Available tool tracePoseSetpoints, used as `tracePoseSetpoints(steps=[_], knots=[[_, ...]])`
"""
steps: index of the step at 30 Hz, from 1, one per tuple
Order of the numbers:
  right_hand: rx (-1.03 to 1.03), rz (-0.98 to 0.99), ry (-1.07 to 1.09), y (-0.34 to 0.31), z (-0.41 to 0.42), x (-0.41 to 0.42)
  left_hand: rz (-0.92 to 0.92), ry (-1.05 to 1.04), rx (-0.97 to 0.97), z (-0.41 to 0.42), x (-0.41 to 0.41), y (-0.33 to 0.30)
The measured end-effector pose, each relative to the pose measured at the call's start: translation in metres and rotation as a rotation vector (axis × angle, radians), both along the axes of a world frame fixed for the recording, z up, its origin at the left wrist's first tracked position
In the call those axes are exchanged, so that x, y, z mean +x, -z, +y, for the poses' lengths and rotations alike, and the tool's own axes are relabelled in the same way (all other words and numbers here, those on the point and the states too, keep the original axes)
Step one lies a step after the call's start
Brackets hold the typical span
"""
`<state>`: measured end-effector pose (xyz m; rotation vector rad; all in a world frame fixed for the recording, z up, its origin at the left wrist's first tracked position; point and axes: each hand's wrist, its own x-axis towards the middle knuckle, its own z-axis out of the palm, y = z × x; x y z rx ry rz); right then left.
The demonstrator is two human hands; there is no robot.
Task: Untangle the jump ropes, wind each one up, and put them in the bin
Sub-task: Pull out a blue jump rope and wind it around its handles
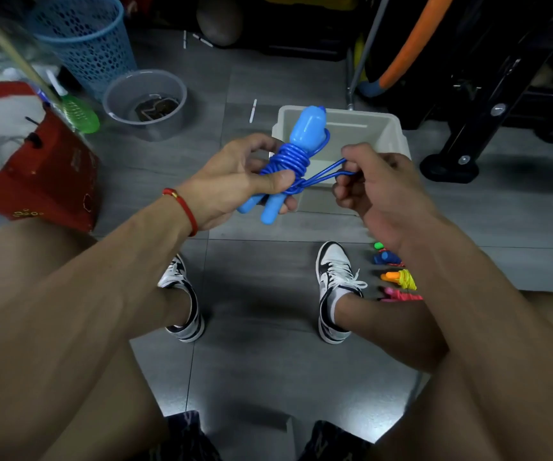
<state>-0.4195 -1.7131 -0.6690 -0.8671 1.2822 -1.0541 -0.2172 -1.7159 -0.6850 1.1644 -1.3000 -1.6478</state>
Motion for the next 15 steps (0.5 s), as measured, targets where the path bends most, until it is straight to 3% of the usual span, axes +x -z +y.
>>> tracePoseSetpoints(steps=[4, 12, 15], knots=[[-0.075, 0.046, -0.043, 0.002, 0.002, -0.003, -0.122, 0.001, -0.065, -0.002, -0.004, 0.004], [-0.419, 0.701, -0.386, 0.002, 0.013, -0.013, 0.065, -0.217, 0.075, 0.004, -0.019, 0.02], [-0.415, 0.694, -0.424, -0.005, 0.016, -0.011, 0.119, -0.283, 0.112, 0.002, -0.022, 0.019]])
